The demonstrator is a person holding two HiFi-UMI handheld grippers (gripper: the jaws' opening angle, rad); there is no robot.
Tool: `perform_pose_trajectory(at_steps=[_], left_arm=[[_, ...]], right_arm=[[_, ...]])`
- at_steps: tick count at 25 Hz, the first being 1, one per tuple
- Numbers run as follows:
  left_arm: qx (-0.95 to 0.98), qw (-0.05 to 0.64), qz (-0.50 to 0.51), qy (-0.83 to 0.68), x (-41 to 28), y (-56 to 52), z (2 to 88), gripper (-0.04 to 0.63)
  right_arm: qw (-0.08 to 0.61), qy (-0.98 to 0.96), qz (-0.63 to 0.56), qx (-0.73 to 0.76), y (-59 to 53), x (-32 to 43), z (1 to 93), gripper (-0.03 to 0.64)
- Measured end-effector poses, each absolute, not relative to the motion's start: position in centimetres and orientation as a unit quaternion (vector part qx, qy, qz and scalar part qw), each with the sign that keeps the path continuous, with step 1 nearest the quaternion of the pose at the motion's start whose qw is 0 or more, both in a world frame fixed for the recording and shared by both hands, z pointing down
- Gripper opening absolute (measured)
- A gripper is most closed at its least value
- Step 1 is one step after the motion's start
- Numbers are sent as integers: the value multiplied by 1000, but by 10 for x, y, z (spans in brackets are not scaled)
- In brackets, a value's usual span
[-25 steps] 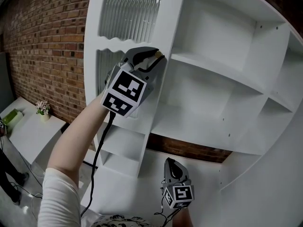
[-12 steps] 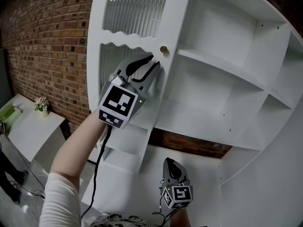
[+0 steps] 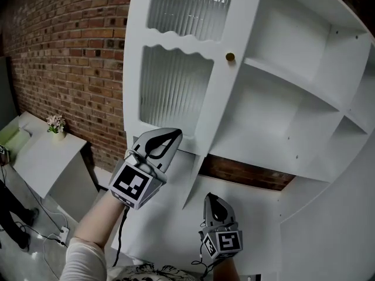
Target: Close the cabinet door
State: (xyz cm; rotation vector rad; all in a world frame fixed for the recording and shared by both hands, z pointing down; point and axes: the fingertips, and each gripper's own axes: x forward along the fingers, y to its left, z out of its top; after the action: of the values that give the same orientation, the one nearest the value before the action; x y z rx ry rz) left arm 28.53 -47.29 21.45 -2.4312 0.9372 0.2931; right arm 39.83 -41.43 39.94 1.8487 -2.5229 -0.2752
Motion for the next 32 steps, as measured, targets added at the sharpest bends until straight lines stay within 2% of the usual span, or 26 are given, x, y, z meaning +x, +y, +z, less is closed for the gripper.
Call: perform_pose_trajectory(at_steps=[9, 16, 32], left_arm=[[-918, 165, 96, 349, 225, -446, 315, 9], [-922, 93, 51, 374, 183, -446, 389, 9], [-937, 63, 42, 341, 170, -431, 410, 9]], right_arm=[[0, -808, -93, 581, -408, 347, 407, 6], [8, -804, -84, 589, -401, 331, 418, 6], [21, -801, -70, 594, -395, 313, 426, 6]])
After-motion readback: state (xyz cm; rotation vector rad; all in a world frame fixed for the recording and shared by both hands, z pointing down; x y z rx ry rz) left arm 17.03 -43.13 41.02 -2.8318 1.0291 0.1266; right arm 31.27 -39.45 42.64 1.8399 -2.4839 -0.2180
